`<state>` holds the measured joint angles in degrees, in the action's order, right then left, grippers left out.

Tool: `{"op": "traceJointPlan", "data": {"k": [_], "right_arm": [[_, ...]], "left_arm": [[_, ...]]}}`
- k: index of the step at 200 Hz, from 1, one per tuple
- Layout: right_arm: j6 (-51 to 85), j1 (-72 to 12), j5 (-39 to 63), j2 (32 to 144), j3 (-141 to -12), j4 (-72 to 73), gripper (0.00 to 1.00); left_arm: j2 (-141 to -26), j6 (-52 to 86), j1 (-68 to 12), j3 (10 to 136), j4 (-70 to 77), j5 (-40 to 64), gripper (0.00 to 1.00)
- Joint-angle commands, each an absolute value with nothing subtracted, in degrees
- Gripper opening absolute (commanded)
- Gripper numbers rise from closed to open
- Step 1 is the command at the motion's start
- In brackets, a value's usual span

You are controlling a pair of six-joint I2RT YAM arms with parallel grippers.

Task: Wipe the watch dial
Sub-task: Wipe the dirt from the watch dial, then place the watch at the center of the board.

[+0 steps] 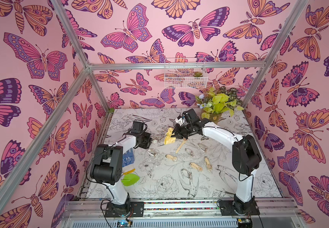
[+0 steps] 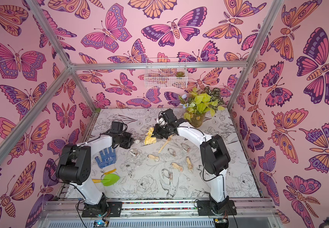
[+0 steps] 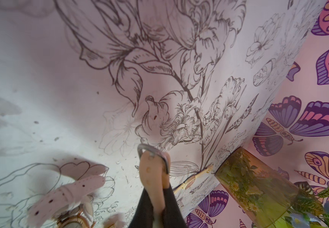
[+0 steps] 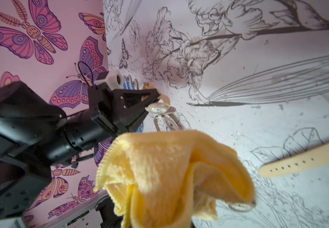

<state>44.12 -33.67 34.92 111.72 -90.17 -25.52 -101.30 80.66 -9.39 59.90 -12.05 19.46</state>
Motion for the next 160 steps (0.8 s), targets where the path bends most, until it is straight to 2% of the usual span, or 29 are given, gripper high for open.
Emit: {"op": "traceJointPlan", "data": {"k": [1, 99, 130, 160], "right_arm": [[39.74, -34.62, 32.2, 108.57, -88.17, -30.21, 0.0], [37.99, -35.06, 29.67, 101.92, -81.34, -31.44, 0.0], [36.93, -35.05, 28.84, 100.82, -81.07, -32.66, 0.0], [36.05, -35.07, 28.3, 100.04, -80.77, -33.57, 0.0]], "left_arm": [[-103.37, 77.58, -9.03, 62.16, -13.22, 18.28, 0.0], [-111.43, 69.18, -9.05, 72.44, -23.29, 15.25, 0.0], [-113.26, 66.46, -9.04, 75.77, -27.35, 13.88, 0.12], [-114.19, 65.26, -9.1, 77.25, -29.24, 13.03, 0.18]]}}
